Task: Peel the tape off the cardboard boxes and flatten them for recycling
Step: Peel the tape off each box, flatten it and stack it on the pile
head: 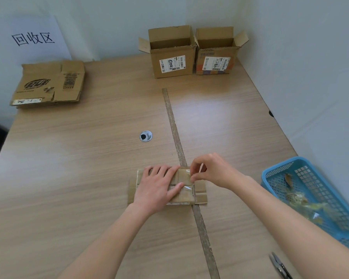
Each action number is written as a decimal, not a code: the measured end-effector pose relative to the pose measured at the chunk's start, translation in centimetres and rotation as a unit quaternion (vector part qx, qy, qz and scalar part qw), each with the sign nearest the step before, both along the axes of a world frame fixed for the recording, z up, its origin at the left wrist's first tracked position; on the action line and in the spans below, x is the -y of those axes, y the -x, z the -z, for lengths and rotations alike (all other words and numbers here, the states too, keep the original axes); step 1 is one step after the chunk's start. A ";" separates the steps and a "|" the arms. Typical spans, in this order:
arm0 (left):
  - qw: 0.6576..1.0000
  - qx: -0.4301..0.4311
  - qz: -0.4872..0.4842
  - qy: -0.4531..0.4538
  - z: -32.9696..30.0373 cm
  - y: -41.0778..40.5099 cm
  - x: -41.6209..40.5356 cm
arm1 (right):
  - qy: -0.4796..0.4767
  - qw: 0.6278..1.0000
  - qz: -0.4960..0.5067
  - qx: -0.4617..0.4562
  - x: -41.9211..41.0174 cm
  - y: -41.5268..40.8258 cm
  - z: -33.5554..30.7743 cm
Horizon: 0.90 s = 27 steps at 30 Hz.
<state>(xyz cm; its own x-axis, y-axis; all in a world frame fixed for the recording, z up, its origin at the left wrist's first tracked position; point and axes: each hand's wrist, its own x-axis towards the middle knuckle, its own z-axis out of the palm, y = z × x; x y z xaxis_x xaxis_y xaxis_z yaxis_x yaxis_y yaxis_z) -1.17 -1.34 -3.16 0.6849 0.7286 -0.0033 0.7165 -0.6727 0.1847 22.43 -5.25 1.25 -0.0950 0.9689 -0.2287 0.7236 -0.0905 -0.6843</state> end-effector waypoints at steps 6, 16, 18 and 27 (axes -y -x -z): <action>1.000 0.015 0.001 -0.003 0.1 0.0 0.1 | -0.053 0.996 0.078 0.002 -0.2 1.3 1.1; 1.000 0.014 -0.005 0.004 0.0 0.2 0.0 | 0.073 0.814 0.462 -0.343 0.5 3.4 3.1; 1.000 0.015 -0.005 0.006 0.1 0.2 0.0 | 0.043 0.868 0.387 -0.307 1.2 3.0 3.1; 1.000 0.010 0.001 0.005 -0.1 0.1 0.2 | 0.081 0.966 0.121 -0.214 0.4 1.4 2.0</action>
<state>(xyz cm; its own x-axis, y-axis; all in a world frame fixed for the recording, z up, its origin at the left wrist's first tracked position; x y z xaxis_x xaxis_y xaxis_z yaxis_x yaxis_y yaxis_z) -1.31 -1.57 -3.01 0.6870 0.7266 0.0028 0.7105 -0.6726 0.2067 21.06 -5.68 -0.77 0.0092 0.9291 -0.3696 0.3213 -0.3528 -0.8788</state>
